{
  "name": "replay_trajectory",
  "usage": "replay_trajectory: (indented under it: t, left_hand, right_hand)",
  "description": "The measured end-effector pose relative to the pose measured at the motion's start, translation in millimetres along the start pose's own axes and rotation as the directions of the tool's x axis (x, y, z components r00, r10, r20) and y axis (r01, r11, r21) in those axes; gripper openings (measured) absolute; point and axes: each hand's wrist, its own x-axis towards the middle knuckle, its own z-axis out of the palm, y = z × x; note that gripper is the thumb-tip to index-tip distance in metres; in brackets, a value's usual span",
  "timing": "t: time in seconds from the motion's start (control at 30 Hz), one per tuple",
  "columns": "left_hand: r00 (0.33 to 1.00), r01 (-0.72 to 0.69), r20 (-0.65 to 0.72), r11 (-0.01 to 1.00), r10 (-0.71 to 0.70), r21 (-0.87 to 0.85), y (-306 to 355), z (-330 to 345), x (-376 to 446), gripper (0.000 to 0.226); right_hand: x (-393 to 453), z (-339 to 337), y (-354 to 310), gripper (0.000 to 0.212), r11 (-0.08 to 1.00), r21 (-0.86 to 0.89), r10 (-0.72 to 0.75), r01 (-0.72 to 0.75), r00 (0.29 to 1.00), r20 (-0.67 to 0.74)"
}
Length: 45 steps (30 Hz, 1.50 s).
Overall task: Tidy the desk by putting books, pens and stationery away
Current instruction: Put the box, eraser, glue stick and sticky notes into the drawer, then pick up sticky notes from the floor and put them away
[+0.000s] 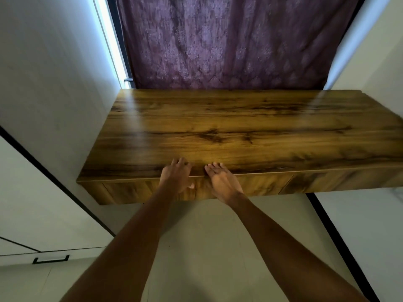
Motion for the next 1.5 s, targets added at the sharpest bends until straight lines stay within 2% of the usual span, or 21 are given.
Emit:
replay_trajectory:
  t: [0.07,0.17,0.3,0.4,0.6,0.83,1.0,1.23,1.5]
  left_hand:
    - [0.998,0.027,-0.055,0.999,-0.03,-0.044,6,7,-13,0.065]
    - [0.98,0.055,-0.192,0.998,-0.058,-0.021,23,16,-31,0.064]
    - [0.953,-0.037,-0.301,0.999,0.036,0.002,62,-1,-29,0.065]
    - [0.939,-0.124,-0.315,0.99,0.139,0.067,98,-17,-16,0.066]
    - [0.91,-0.229,-0.326,0.965,0.258,0.125,176,-31,14,0.064]
    - [0.863,-0.376,-0.289,0.909,0.414,0.179,285,-39,49,0.062]
    - [0.808,-0.487,-0.267,0.85,0.525,0.198,379,-28,64,0.063]
    - [0.659,-0.702,-0.206,0.69,0.723,0.174,519,1,46,0.064]
    - [0.492,-0.841,-0.127,0.507,0.862,0.187,623,25,11,0.067]
  right_hand:
    - [-12,-4,5,0.061,0.998,0.016,0.069,-0.069,0.996,-0.052]
    - [-37,-12,15,0.067,0.986,-0.009,0.163,-0.165,0.978,-0.129]
    - [-68,-22,44,0.067,0.962,0.01,0.271,-0.273,0.952,-0.143]
    - [-90,-23,73,0.068,0.932,0.022,0.362,-0.363,0.92,-0.148]
    - [-134,-22,136,0.071,0.865,0.001,0.497,-0.502,0.856,-0.144]
    - [-195,-17,223,0.08,0.754,0.022,0.654,-0.656,0.748,-0.117]
    - [-258,-3,274,0.08,0.652,0.054,0.757,-0.756,0.646,-0.093]
    - [-376,31,326,0.08,0.448,0.039,0.894,-0.893,0.448,-0.005]
    - [-479,52,344,0.082,0.24,0.033,0.969,-0.97,0.241,0.044]
